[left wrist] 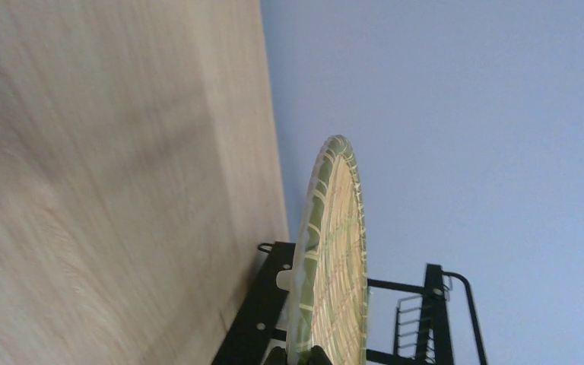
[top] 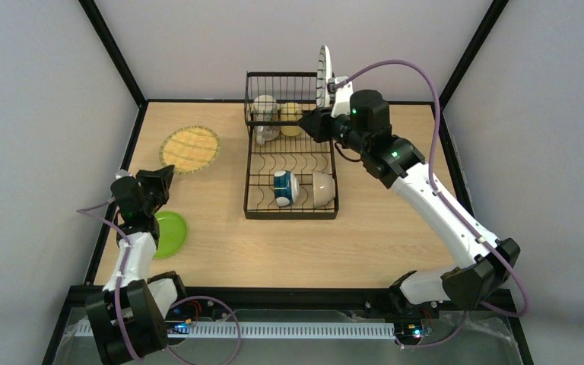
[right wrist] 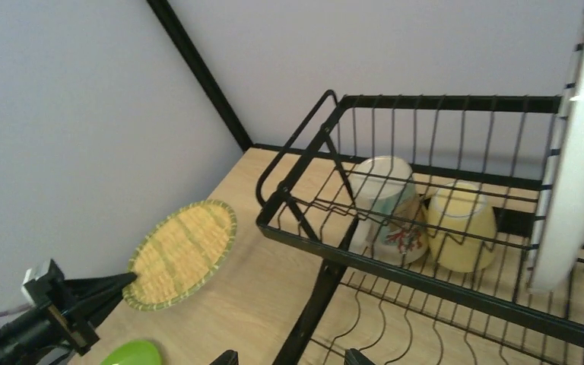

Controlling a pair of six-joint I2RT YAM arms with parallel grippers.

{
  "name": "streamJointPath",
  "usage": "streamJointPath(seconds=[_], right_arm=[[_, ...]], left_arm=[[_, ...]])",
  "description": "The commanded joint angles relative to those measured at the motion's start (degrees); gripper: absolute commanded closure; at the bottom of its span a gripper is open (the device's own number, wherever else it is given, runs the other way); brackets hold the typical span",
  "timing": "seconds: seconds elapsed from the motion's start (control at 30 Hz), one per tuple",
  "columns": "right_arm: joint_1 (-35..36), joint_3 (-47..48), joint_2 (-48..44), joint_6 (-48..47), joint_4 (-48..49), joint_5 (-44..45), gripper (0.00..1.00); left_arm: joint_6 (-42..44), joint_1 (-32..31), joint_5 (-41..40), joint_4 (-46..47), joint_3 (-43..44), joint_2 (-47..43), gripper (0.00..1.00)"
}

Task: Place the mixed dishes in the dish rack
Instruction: Pass from the left arm to the right

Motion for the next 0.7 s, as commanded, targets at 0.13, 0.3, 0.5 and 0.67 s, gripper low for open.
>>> streamJointPath(seconds=[0.13, 0.3, 0.5, 0.67], right_arm=[[1.1, 5.2, 3.1, 2.0, -0.6, -7.6, 0.21], [1.1, 5.6, 3.9, 2.7, -1.0, -10.7, 0.18], [1.1, 5.4, 4.2, 3.8, -1.0, -14.9, 0.15], [1.1, 4.2, 4.6, 5.5, 0.7, -18.9, 0.11]], left_arm=[[-3.6, -5.2, -1.4, 2.3, 4.4, -6.8, 0.98], [-3.9, -9.7, -3.1, 1.4, 6.8, -9.4, 0.98], [-3.6, -13.6, -4.0, -0.4, 8.5, -12.6, 0.99], [-2.3, -17.1, -3.3, -2.1, 10.7, -13.6, 0.98]])
